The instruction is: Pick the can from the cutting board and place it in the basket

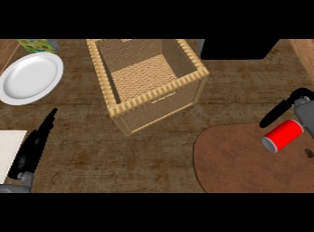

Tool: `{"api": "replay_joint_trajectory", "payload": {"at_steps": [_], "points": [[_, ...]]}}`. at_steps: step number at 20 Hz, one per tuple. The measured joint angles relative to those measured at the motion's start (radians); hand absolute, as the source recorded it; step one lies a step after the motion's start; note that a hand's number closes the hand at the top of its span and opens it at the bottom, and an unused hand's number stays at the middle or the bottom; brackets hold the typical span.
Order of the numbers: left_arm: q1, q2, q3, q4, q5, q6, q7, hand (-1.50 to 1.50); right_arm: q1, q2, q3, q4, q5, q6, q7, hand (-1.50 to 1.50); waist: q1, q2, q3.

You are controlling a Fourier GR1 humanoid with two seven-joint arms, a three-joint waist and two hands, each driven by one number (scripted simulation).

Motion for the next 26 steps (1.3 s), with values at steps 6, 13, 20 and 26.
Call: {"api": "replay_joint_trajectory", "payload": {"at_steps": [6,13,20,26], "points": [[-0.003,0.003,0.024,0.006,0.002,-0.019,-0.009,0.00,0.074,-0.012,0.004,-0.050,0.005,0.000,0.003,-1.50,-0.002,0.000,0.000],[0.005,-0.015,0.031,0.006,-0.017,-0.022,-0.012,0.00,0.143,-0.017,-0.009,-0.121,0.005,-0.005,0.009,-1.50,0.001,0.000,-0.001],[0.009,-0.033,0.030,-0.017,-0.034,-0.026,0.000,0.00,0.191,-0.004,-0.038,-0.153,-0.012,-0.009,-0.001,1.50,0.007,-0.003,-0.007],[0.013,-0.038,0.037,-0.022,-0.041,-0.031,0.002,0.00,0.206,0.014,-0.075,-0.150,-0.021,-0.026,-0.022,1.50,0.008,-0.008,-0.019]]}}
